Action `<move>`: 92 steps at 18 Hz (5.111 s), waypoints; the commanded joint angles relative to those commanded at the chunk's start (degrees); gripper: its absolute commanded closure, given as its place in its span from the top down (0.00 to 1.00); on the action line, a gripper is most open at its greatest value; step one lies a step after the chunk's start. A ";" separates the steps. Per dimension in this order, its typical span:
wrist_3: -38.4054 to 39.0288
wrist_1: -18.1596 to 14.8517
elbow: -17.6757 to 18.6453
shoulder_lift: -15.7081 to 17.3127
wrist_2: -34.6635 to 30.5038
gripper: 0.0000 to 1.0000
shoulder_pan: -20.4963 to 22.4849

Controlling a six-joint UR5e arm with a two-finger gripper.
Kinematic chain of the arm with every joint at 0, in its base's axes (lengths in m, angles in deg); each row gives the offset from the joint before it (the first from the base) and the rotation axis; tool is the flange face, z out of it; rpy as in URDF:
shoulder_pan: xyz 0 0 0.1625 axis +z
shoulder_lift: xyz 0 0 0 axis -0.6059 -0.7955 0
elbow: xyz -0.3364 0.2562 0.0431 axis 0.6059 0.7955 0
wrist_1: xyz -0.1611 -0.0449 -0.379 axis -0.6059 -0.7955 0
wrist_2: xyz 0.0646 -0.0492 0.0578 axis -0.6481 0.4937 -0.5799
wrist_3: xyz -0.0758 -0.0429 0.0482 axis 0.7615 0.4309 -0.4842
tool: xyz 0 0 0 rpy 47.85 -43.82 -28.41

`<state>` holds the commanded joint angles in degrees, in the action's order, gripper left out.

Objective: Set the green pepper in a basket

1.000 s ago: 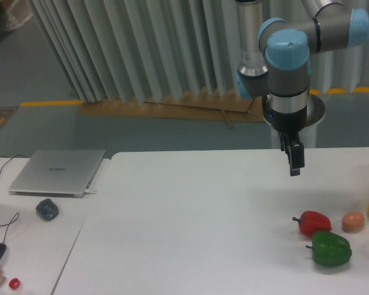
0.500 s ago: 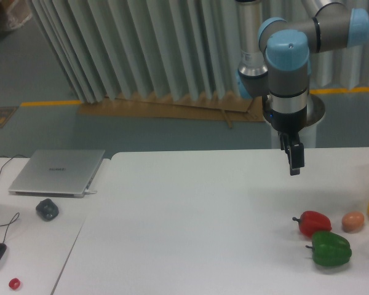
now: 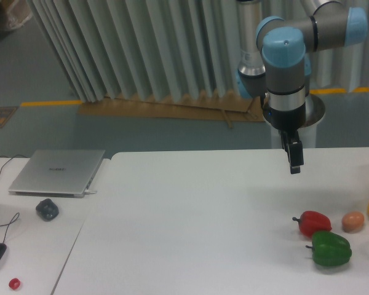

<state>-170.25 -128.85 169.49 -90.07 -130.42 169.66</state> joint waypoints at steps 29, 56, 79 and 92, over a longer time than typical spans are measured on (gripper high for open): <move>8.97 -1.32 1.49 0.53 -5.29 1.00 4.75; -1.66 7.56 -0.79 -8.34 7.21 1.00 6.06; -6.33 13.44 -5.88 -20.12 7.29 1.00 8.43; -9.93 14.15 -5.18 -22.41 7.21 1.00 8.61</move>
<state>-180.18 -114.70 164.30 -112.49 -123.21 178.27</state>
